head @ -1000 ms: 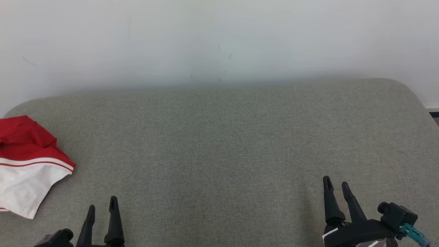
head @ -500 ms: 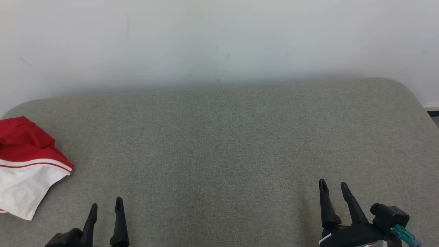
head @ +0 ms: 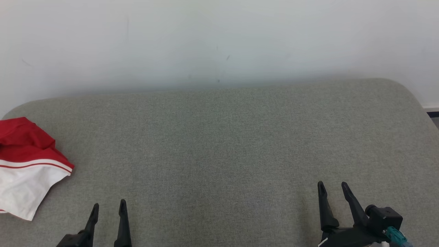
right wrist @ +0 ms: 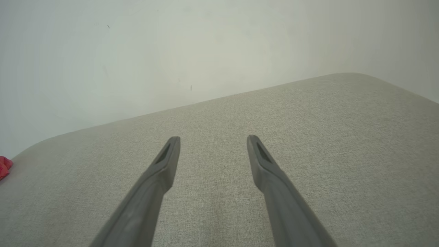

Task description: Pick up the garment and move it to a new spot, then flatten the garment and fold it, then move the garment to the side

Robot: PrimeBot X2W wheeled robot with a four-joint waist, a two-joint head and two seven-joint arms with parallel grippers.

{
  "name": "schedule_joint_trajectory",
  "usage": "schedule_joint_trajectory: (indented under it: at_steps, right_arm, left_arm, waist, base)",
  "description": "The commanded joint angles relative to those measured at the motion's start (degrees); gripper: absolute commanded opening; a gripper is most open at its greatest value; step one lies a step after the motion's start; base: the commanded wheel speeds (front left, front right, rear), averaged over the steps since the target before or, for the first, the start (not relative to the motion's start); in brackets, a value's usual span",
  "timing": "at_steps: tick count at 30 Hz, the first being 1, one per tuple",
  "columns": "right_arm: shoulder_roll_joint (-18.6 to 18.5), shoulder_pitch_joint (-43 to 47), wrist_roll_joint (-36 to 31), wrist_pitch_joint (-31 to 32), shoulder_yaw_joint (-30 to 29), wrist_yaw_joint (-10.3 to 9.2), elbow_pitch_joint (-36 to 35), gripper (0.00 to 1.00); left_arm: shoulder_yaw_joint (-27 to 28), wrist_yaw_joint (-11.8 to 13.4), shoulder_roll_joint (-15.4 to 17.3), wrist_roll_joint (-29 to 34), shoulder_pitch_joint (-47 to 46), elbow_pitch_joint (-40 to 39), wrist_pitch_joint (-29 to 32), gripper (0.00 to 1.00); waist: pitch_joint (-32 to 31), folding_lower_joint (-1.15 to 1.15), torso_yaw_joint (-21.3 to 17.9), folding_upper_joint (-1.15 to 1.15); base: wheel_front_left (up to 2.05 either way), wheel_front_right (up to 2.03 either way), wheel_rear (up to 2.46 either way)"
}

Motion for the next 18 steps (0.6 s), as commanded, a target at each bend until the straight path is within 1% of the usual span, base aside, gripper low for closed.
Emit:
schedule_joint_trajectory:
  at_steps: [1, 18]
  right_arm:
    - [0.07, 0.19, -1.91, -0.60, -0.34, -0.10, -0.01, 1.00]
    - [0.24, 0.88, -10.41, -2.34, -1.32, -0.11, 0.19, 1.00]
  left_arm:
    - [0.11, 0.00, 0.33, 1.79, 0.61, -0.19, -0.66, 1.00]
    - [-0.01, 0.56, 0.36, 9.12, 1.29, 0.58, -2.46, 1.00]
  waist:
    - [-0.02, 0.00, -0.04, 0.00]
    - [-0.31, 0.00, -0.06, 0.00]
  base:
    - [0.00, 0.00, 0.00]
    - [0.00, 0.00, 0.00]
